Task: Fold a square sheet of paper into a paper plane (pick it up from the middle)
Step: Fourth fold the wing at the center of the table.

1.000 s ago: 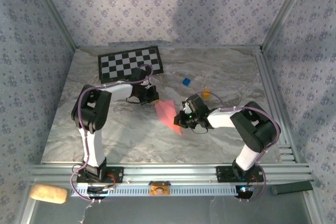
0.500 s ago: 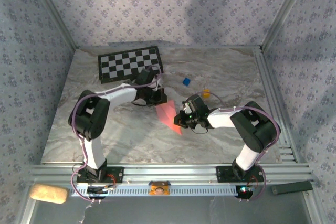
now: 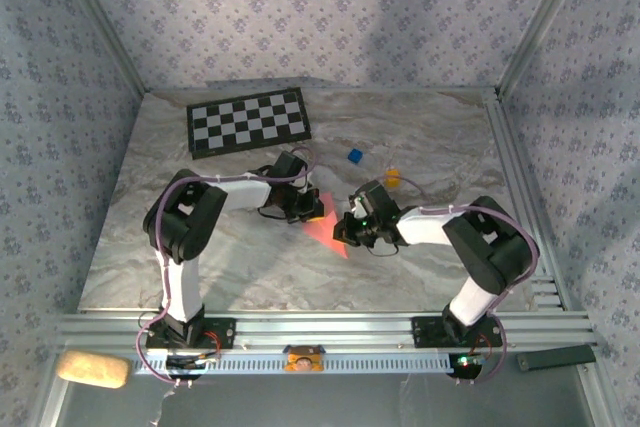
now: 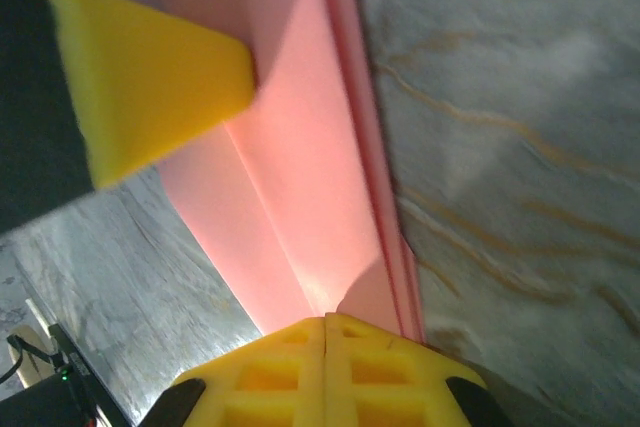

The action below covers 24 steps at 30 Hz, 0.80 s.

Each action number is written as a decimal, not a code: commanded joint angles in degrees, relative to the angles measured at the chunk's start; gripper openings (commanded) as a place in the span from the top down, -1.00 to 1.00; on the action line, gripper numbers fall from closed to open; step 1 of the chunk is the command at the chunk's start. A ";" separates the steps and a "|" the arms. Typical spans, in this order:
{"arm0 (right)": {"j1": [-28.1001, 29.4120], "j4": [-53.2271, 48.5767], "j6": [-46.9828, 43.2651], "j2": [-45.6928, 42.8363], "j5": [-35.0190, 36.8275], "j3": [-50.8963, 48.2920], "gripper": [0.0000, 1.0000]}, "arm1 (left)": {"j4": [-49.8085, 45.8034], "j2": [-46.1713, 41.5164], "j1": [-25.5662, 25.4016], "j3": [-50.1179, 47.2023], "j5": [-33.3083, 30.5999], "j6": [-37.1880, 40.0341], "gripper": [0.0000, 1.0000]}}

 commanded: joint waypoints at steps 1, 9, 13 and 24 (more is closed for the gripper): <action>0.17 -7.98 -1.55 -5.50 1.58 -1.79 0.88 | 0.20 0.96 0.55 -1.10 -1.34 -0.24 1.00; 0.63 -3.07 -1.20 -5.47 -4.12 -5.65 0.86 | 0.34 0.63 0.85 -0.93 -0.59 0.02 1.00; 1.09 -5.83 -1.81 -3.70 -3.40 -5.71 0.86 | -0.36 0.59 0.94 -0.37 -0.52 0.41 1.00; 1.62 -9.89 -0.67 -10.46 0.30 -7.55 0.87 | -1.02 0.76 1.10 -0.05 -0.18 1.03 1.00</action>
